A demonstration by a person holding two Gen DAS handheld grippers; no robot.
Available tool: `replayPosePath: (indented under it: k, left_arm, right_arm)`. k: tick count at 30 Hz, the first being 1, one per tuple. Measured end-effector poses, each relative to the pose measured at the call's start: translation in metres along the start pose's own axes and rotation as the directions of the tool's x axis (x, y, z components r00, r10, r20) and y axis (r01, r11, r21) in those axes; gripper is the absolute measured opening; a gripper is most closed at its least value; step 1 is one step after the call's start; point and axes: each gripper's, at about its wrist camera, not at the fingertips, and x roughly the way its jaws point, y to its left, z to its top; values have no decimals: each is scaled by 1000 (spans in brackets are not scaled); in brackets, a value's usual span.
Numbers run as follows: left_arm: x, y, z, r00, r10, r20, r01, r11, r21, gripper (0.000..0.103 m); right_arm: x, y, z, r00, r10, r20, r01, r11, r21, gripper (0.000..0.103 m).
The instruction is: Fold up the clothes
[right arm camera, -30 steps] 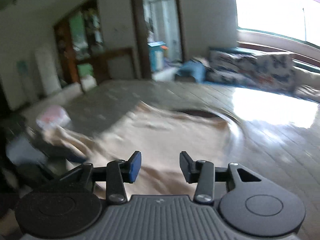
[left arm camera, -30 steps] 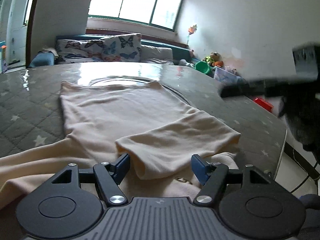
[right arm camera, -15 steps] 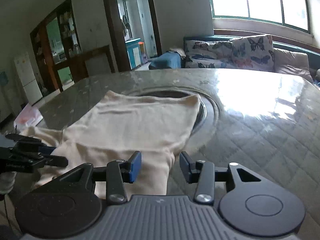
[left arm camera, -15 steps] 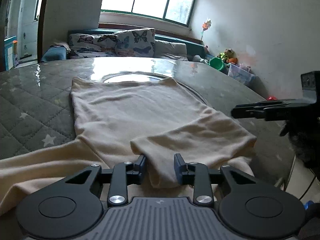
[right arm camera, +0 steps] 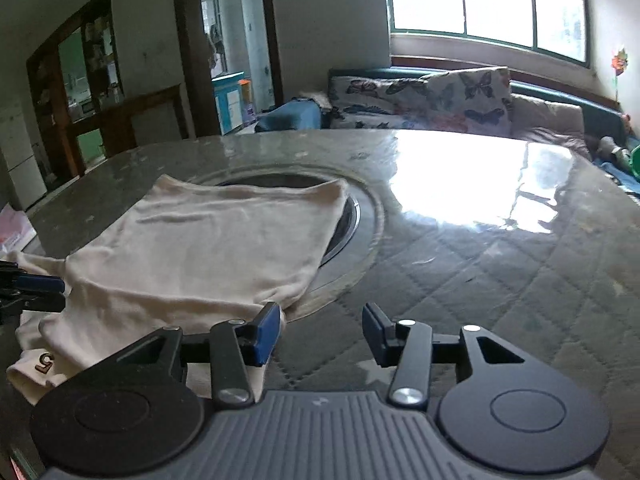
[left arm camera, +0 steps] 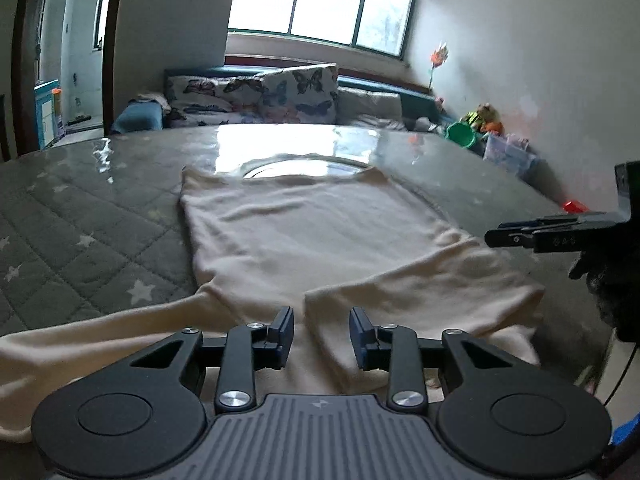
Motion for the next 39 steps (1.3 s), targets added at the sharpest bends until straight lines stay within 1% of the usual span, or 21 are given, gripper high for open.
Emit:
replayPosePath:
  k: [2,5,7,11,13,15,18,21,23,26,28,30,32,33,35,38,39]
  left_arm:
    - [-3,-6,1,1000,-17,12,17,1000,17,33]
    - [-3,-17,1,999,-49,12,49,998,47,33]
    - [1,-23,-1,998,-65,2,64,996,63,33]
    - [11,-27,-8,998,-55,-29,57,994,88,33]
    - [9,-27,-9,998,-55,-23,57,994,94,34]
    - [7,-25,-8,998,-54,-21,55,995,83,36]
    - [1,-25,-9,1000,-31,-5,31,997,75,44]
    - [-9,-20,-13,1000,1,9,-1,999,43,45]
    - [-17,-15,-16,999,28,16,-29,999,21,47]
    - [-34,0,-24,994,108,25,-107,993,-41,48]
    - [-46,10,-29,987,161,29,-158,984,-83,48]
    - [-60,24,-36,969,243,32,-236,962,-139,50]
    - [-71,38,-41,945,324,28,-313,928,-201,50]
    - [-76,45,-43,929,370,29,-354,907,-229,50]
    - [-86,59,-47,889,458,26,-432,856,-284,50]
    - [-96,77,-49,834,552,8,-511,777,-368,50]
    - [-98,85,-50,823,568,-5,-519,749,-411,50]
  right_arm:
    - [-11,3,-3,999,40,8,-39,999,-20,46]
    - [-24,16,-12,998,65,7,-64,993,-95,46]
    - [-30,24,-23,998,55,-5,-55,987,-154,46]
    - [-28,27,-40,999,5,-50,-15,980,-196,46]
    - [-30,25,-40,999,1,-46,-10,980,-200,46]
    - [-33,25,-32,1000,10,-27,-15,980,-196,46]
    - [-29,27,-15,999,45,10,-42,983,-180,46]
    - [-14,33,-2,997,68,32,-61,982,-178,46]
    - [0,37,3,996,81,30,-74,980,-183,46]
    - [20,43,3,997,72,5,-70,977,-202,46]
    - [30,44,0,998,57,-20,-60,977,-204,46]
    - [33,42,-2,998,60,-30,-65,979,-192,46]
    - [29,41,-1,998,65,-21,-68,979,-190,46]
    - [27,41,1,998,66,-15,-68,979,-192,46]
    - [21,42,4,997,79,-1,-77,977,-199,46]
    - [14,48,8,994,104,15,-99,972,-214,46]
    - [12,51,10,993,114,19,-107,970,-219,46]
